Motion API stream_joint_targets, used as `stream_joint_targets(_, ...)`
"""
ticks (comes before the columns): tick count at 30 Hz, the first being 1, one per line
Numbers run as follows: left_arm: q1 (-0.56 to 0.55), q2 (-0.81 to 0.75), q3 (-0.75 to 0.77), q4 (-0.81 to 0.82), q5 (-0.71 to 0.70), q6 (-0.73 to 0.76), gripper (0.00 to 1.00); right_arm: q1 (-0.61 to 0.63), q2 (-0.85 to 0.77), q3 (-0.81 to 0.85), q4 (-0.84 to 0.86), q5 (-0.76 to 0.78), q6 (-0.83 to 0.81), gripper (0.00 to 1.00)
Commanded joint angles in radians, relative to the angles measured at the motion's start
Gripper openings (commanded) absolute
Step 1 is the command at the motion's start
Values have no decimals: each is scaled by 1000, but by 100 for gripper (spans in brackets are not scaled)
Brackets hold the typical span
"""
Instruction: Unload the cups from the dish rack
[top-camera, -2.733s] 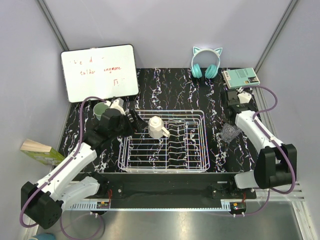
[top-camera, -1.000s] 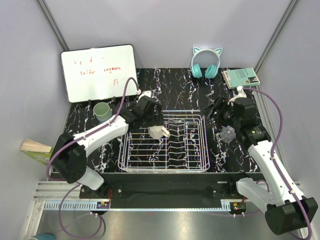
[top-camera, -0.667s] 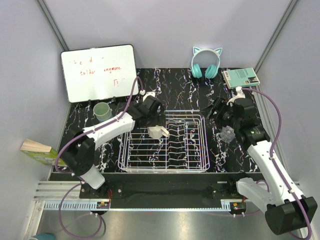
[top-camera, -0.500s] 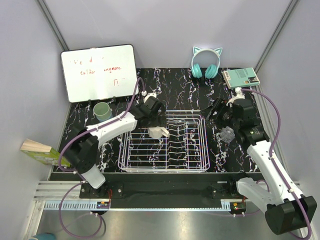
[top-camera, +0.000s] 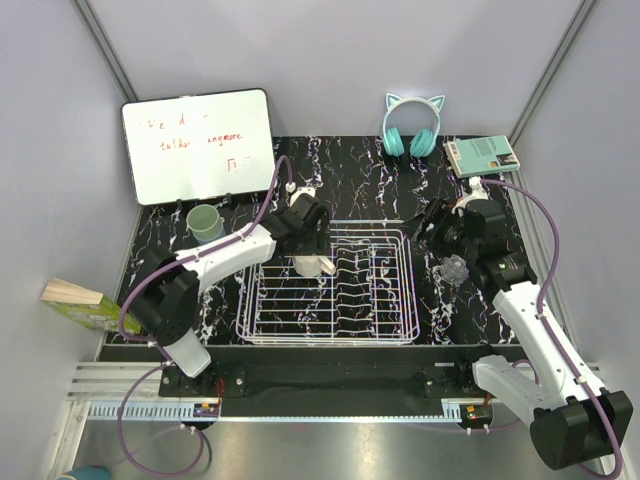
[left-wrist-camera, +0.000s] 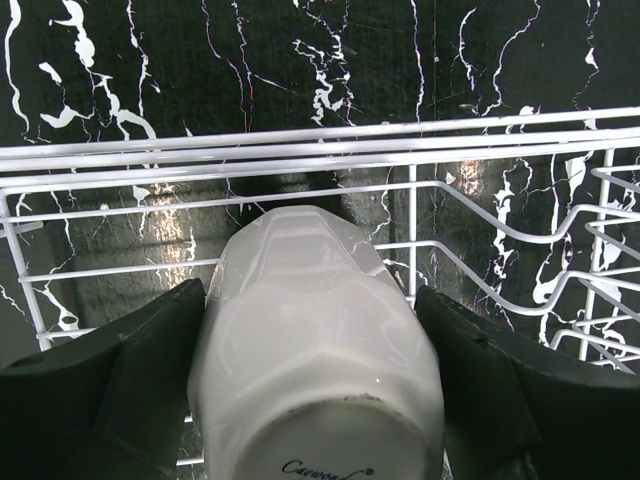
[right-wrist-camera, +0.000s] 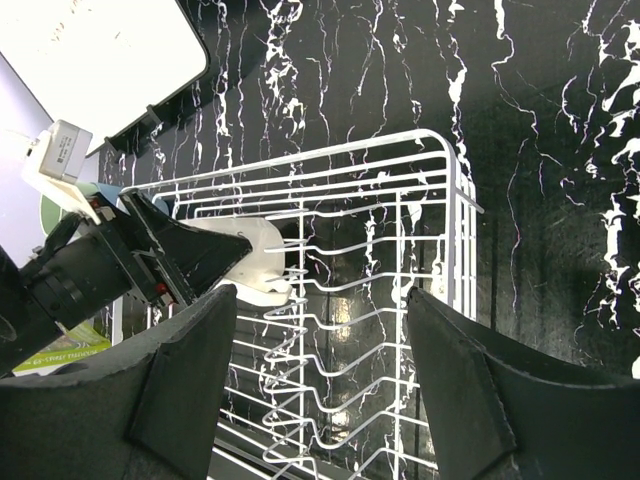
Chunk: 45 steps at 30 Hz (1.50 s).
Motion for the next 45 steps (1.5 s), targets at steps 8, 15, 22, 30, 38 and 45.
stream_joint_targets(8,-1,-186,112,-7,169,54,0,9,-20,2,41,-38,3,75)
stream_joint_targets(15,20,-316,103,143,389,22,0,9,-23,-16,98,-122,39,75)
stream_joint_targets(22,135,-425,-207,672,702,-203,0,9,-48,-73,259,-319,135,76)
stream_joint_targets(30,204,-392,-385,1288,845,-470,0,10,-111,-190,579,-484,284,75)
stream_joint_targets(38,203,-298,-442,1612,885,-624,0,36,-57,-262,854,-552,467,74)
stream_joint_targets(45,195,-256,-440,1670,891,-673,0,102,-14,-233,902,-520,458,72)
